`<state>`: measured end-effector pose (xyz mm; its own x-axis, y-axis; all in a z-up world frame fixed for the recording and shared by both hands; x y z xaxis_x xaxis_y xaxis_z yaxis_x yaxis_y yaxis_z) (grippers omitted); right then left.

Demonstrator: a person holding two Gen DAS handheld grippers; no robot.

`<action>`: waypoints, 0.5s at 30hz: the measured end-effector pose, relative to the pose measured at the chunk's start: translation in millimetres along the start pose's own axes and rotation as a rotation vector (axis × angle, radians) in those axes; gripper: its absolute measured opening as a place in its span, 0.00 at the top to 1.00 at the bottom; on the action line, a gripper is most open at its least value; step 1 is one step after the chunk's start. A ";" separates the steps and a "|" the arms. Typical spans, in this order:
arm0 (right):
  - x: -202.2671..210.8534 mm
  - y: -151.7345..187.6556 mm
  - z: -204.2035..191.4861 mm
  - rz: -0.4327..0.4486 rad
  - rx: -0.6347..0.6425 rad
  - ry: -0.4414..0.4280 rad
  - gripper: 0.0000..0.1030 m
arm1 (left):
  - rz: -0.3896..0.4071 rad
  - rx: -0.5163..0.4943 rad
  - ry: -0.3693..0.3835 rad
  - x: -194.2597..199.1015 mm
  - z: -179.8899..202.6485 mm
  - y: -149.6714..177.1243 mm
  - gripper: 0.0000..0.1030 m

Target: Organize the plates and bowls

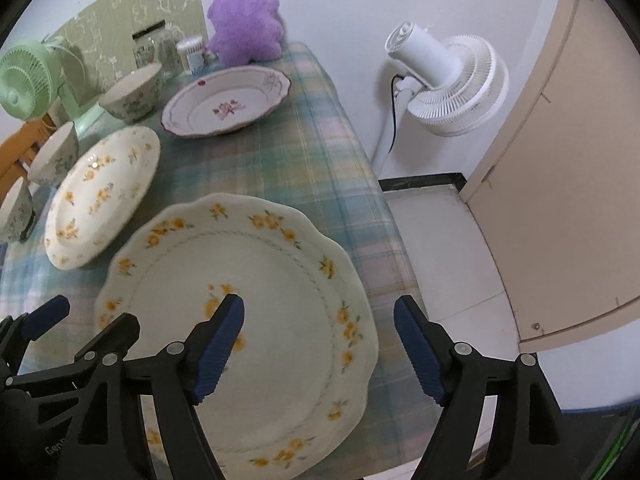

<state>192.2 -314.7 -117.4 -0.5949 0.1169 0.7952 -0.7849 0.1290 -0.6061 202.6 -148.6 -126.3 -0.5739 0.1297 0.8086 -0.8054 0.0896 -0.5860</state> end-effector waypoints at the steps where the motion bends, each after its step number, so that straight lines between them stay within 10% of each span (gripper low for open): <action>1: 3.7 -0.7 -3.3 0.007 -0.003 0.002 0.21 | 0.006 -0.003 0.000 2.9 -3.9 -0.8 0.08; 15: 53.3 -10.4 -72.5 0.098 -0.015 0.019 0.21 | 0.088 -0.027 -0.015 45.9 -73.3 -12.2 0.08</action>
<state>181.2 -238.4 -69.8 -0.6654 0.1485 0.7316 -0.7200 0.1309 -0.6815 196.9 -71.3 -85.9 -0.6446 0.1232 0.7545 -0.7476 0.1051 -0.6558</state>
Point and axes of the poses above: each gripper's, at about its wrist camera, not at the fingertips, and x roughly against the way its jaws point, z to its right, y to its underside, the point moved 8 cm from there along -x, roughly the way its jaws point, and after that the axes turned 9 degrees about z, right-handed, at the moved point
